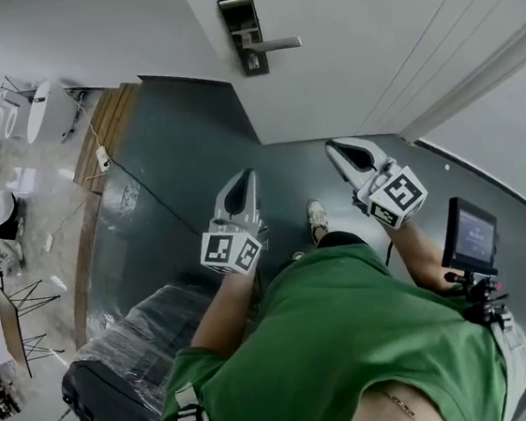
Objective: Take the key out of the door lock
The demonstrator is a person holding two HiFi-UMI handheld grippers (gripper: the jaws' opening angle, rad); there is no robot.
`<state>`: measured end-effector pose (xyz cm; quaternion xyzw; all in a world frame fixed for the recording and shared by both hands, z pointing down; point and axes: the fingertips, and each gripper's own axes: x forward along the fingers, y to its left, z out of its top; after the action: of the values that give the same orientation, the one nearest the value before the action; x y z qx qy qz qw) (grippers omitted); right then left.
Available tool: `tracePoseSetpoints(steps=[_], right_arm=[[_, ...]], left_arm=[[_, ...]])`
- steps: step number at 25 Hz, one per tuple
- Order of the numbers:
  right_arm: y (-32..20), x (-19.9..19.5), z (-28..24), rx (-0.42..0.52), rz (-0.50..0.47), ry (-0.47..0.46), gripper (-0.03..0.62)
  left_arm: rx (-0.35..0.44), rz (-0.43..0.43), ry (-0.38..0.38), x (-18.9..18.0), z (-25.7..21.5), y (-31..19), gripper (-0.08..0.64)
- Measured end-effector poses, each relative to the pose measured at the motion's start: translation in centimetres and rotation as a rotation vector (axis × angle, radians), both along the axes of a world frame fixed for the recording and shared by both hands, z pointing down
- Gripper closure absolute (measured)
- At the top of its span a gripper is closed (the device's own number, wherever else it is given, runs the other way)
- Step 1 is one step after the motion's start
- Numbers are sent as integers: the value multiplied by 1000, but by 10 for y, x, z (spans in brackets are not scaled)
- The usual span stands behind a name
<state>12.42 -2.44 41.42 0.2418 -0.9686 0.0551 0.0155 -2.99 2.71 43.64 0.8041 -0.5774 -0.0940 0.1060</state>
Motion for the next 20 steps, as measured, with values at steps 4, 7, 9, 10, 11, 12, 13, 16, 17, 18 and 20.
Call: tracePoseSetpoints(steps=[4,7,9,10,11,12,13,16,17,18,20], right_arm=[[-25,2,-2,-3,-14,-9,589],[-42,5,3,-12,-26,-18,589],[-48,6,5,-18,-34,-23,590],[-51,7,5,-20,-39,-26,589],[-55,7,5,-22,-44,-29,589],[-63,8,6,-24,-50,-31,589],[-74,10,7,-26,-56,-34,590],[-110,16,8,-22,-77,-45,589],[-112,16,8,-18,-85,-46,589],[-113,16,8,-13,-91,-47,589],[-117,16,9,-1,-102,-44,589]], left_arm=[[-7,-23,-5,-1,-1,-23,557],[-19,-39,-16,-1,1,-39,557],[-24,-49,-23,-1,1,-43,557],[-25,-54,-26,-1,0,-45,557],[-26,-59,-29,0,-1,-49,557],[-29,-65,-33,1,-2,-55,557],[-32,-71,-39,3,-2,-66,557],[-33,-91,-44,9,3,-99,557],[-31,-99,-42,9,4,-101,557],[-28,-108,-40,8,4,-101,557],[-23,-127,-40,6,4,-104,557]])
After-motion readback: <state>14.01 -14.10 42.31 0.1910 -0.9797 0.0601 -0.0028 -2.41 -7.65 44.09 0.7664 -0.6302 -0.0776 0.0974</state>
